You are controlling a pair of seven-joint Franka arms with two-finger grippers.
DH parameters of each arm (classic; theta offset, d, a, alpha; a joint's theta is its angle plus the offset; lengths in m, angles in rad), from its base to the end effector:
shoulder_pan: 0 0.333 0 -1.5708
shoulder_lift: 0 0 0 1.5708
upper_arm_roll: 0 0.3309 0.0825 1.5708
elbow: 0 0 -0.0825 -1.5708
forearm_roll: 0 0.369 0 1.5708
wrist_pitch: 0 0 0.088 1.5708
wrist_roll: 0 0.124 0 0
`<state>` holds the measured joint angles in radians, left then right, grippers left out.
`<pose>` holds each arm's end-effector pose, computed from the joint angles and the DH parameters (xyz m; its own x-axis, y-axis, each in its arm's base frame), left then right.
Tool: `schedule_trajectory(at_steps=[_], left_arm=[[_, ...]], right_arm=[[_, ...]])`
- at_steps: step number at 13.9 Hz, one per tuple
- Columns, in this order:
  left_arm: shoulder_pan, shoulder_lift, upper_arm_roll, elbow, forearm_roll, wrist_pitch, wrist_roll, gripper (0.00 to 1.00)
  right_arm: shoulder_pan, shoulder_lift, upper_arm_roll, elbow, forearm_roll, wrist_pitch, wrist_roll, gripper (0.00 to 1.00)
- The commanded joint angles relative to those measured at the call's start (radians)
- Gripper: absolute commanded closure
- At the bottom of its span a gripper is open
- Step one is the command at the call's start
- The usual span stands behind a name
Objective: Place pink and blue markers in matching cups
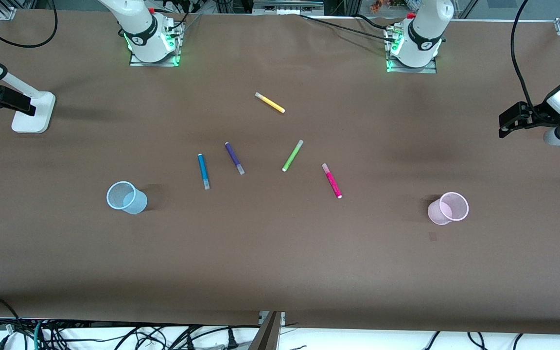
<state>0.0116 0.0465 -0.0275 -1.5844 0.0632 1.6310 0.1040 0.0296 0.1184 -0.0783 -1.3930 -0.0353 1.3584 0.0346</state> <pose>0.5592 -0.0011 0.5961 0.9924 -0.1232 -0.0064 -0.1233 -0.9905 -0.0614 0.5517 -0.0289 0.6205 0.9845 -0.0909 -0.1502 -0.0843 -0.9952 0.0497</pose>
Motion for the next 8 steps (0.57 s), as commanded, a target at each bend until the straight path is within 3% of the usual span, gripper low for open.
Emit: schedule_trajectory(at_steps=[1,8], left_arm=[[-0.001,0.013,0.001,0.032,0.010,-0.014,0.008,0.00],[0.001,0.013,0.001,0.030,0.010,-0.017,0.010,0.00]], right_arm=[[-0.004,0.010,0.000,0.025,-0.006,-0.009,-0.013,0.00],[0.001,0.010,0.003,0.026,-0.008,-0.002,-0.015,0.00]])
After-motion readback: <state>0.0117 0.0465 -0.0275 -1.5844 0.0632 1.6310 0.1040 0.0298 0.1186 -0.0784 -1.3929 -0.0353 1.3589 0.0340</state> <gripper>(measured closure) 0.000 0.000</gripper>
